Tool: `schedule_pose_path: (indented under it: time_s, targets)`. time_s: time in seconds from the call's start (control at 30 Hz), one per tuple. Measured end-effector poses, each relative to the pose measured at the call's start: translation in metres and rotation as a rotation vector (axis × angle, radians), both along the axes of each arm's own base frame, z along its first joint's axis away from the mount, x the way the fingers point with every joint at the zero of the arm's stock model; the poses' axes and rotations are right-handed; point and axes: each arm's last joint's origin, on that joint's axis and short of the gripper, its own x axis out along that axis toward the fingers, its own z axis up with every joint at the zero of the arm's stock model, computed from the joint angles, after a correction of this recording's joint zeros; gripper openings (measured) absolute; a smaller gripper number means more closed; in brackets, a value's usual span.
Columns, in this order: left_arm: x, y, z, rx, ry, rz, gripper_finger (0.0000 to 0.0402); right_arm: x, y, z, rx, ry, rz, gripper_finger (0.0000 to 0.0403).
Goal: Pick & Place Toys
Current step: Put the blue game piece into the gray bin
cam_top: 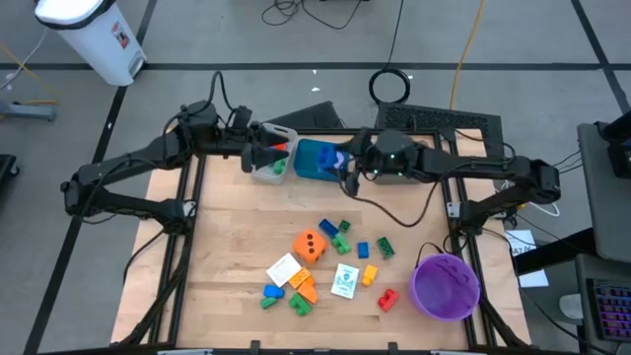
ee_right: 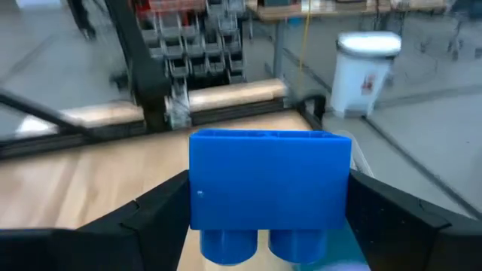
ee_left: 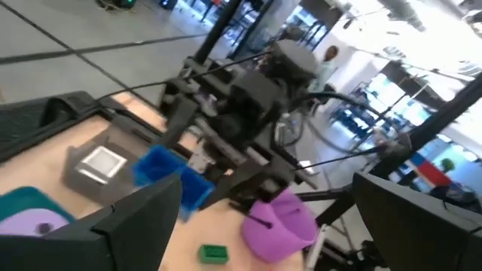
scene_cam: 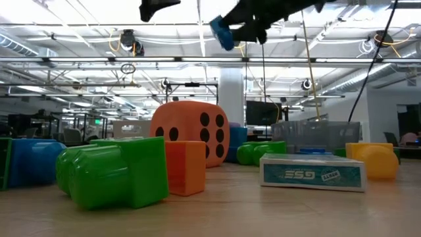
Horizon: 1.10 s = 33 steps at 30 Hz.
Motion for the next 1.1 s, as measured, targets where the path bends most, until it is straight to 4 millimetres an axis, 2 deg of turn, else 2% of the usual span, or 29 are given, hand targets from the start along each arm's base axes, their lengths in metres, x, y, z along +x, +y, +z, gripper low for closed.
schedule_pose_path:
  time_s: [0.13, 0.33, 0.53, 0.67, 0.93, 1.1]
  targets:
    - [0.002, 0.001, -0.003, 0.107, 0.016, -0.033, 0.0397, 0.001, 0.001, 0.007, 0.025, -0.062, 0.002, 0.0303]
    - [0.012, -0.006, 0.001, 0.282, 0.069, -0.062, 0.0397, 0.003, 0.004, 0.011, 0.125, -0.125, 0.11, 0.03]
    - [0.039, -0.02, 0.017, 0.531, 0.28, -0.117, 0.0397, 0.003, 0.005, 0.016, 0.223, -0.182, 0.225, 0.0301]
    - [0.058, -0.03, 0.029, 0.711, 0.361, -0.168, 0.0397, 0.001, 0.002, 0.019, 0.316, -0.203, 0.317, 0.0299]
    - [0.081, -0.055, 0.049, 0.978, 0.357, -0.254, 0.0395, -0.003, -0.002, 0.019, 0.516, -0.17, 0.487, 0.03]
    - [0.086, -0.068, 0.049, 1.068, 0.343, -0.288, 0.0357, -0.003, -0.001, 0.023, 0.542, -0.192, 0.533, 0.0299]
